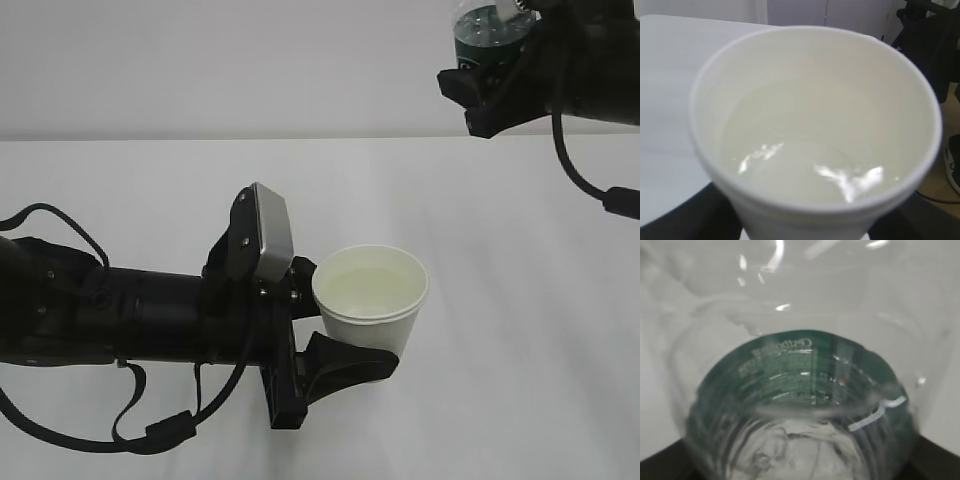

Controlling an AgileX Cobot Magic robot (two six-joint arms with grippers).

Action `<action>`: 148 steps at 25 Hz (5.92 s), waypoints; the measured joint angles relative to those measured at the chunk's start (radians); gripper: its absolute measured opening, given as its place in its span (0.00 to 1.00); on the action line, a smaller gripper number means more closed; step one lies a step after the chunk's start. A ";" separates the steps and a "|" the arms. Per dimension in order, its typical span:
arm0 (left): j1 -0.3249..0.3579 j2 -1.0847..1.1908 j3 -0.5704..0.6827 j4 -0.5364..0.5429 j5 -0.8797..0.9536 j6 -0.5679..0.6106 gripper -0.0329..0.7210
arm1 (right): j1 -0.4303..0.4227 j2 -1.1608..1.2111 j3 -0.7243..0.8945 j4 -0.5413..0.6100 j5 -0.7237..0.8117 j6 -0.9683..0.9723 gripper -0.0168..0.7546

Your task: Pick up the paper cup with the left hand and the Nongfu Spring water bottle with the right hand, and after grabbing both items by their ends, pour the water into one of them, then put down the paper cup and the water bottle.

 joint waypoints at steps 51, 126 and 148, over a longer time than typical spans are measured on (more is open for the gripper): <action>0.000 0.000 0.000 -0.016 0.019 0.002 0.67 | -0.110 0.193 0.190 0.723 -0.349 -0.373 0.66; 0.000 0.000 0.000 -0.092 0.019 0.003 0.67 | -0.110 0.610 0.277 0.939 -0.826 -0.442 0.66; 0.000 0.000 0.000 -0.092 0.019 0.003 0.67 | -0.110 0.715 0.250 0.941 -0.884 -0.425 0.66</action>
